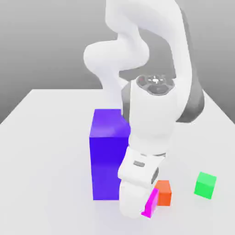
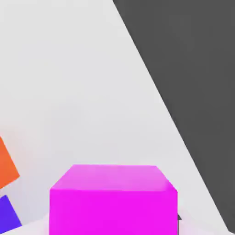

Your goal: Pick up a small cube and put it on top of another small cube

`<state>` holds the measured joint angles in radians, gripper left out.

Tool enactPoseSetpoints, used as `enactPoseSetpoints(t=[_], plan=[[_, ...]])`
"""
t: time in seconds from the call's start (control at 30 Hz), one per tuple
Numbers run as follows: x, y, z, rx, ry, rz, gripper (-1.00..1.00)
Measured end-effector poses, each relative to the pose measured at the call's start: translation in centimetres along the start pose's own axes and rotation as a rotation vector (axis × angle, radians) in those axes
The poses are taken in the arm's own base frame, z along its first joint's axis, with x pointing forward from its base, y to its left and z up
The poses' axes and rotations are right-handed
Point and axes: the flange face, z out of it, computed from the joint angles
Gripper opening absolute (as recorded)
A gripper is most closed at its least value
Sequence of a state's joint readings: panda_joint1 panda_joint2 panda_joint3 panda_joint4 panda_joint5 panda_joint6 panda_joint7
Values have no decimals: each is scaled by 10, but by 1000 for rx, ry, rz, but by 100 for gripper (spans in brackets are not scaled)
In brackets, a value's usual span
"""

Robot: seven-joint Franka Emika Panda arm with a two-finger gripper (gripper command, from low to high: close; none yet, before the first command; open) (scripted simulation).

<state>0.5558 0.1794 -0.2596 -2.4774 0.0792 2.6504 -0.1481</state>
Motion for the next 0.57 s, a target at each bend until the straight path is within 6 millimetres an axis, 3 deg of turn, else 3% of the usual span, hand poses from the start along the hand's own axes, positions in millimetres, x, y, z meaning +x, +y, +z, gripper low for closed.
enactPoseSetpoints(t=[0.13, 0.23, 0.3, 0.43, 0.47, 0.57], plan=[[-16, -91, -12, 0, 5, -79, -100], [-43, -164, -21, -2, 11, -162, -100], [-54, -168, -14, 7, 2, -151, -100], [-57, -167, 28, 9, -1, -142, -100], [-57, -167, 38, 9, -1, -141, 100], [-57, -167, 38, 9, -1, -141, 100]])
